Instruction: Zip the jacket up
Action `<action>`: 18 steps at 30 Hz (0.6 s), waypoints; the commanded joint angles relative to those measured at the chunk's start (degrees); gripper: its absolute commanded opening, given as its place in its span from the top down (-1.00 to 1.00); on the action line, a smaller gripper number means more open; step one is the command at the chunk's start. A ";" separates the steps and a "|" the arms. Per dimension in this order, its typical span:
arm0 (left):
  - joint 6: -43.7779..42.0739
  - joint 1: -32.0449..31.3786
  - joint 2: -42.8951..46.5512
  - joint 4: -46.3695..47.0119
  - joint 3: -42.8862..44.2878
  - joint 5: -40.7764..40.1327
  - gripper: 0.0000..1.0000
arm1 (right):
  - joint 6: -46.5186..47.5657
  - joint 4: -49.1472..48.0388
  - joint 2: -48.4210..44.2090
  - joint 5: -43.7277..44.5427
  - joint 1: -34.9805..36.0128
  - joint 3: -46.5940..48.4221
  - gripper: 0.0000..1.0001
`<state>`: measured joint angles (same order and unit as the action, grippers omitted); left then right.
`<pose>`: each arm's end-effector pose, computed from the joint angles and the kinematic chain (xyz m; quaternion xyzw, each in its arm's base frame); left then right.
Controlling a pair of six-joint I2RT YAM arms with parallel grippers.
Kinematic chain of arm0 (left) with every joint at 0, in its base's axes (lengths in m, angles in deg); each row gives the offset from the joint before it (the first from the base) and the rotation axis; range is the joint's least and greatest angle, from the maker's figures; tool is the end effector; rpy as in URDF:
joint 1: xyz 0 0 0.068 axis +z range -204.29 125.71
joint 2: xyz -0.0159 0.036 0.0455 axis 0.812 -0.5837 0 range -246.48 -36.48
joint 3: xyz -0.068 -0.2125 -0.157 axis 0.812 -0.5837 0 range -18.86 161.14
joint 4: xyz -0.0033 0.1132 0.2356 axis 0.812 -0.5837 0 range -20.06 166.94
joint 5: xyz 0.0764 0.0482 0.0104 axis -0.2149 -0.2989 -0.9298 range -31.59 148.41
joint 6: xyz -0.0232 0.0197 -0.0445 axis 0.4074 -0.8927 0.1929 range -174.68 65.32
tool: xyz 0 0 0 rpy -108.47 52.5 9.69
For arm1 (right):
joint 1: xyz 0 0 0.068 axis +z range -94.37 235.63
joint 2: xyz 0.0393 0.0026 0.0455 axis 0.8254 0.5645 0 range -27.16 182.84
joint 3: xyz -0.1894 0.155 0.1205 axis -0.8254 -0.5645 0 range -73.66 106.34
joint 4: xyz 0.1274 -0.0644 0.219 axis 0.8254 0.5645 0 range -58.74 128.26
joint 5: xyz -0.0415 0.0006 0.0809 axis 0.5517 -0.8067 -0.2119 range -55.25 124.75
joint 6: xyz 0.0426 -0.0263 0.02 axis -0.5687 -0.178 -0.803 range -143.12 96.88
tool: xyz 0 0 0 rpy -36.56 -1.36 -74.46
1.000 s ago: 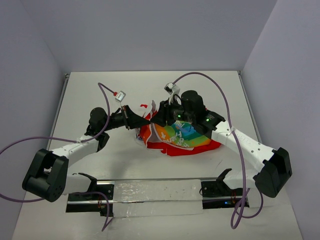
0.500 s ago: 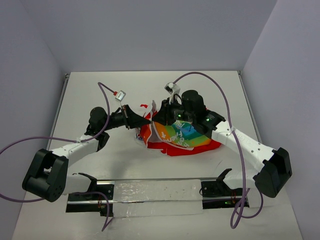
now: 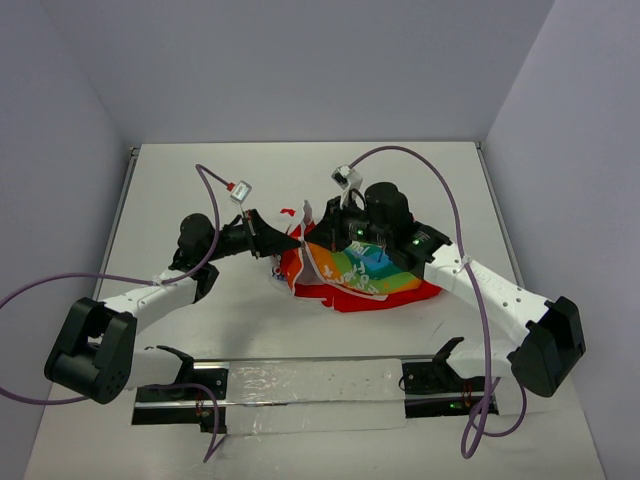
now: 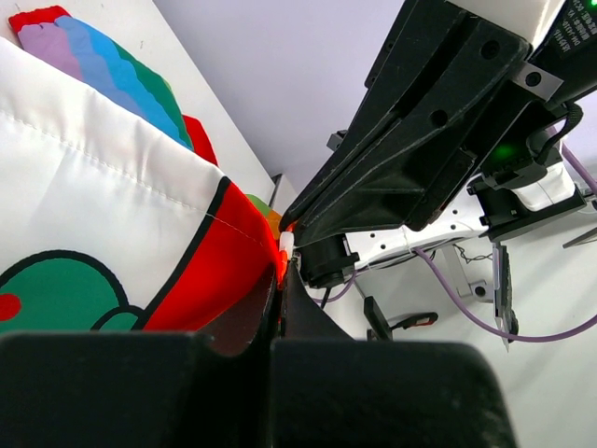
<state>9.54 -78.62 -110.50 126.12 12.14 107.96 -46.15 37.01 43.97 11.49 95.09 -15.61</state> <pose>0.2292 -0.1334 0.2544 0.0862 0.6766 -0.6721 0.2882 0.2133 0.1938 0.3319 -0.2299 0.7716 0.4358 0.4023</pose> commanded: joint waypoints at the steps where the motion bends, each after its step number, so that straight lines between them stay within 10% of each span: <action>1: 0.39 -0.37 0.67 4.59 1.82 2.39 1.00 | -2.14 -7.84 -2.41 1.89 -0.44 -0.62 1.00; 18: 1.17 -1.51 -0.25 6.46 1.25 2.83 1.00 | -6.15 -15.76 -4.16 6.12 -0.44 -2.15 1.00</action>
<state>10.75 -78.65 -110.59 129.87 12.14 107.63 -51.65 30.25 41.96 14.23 95.10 -18.70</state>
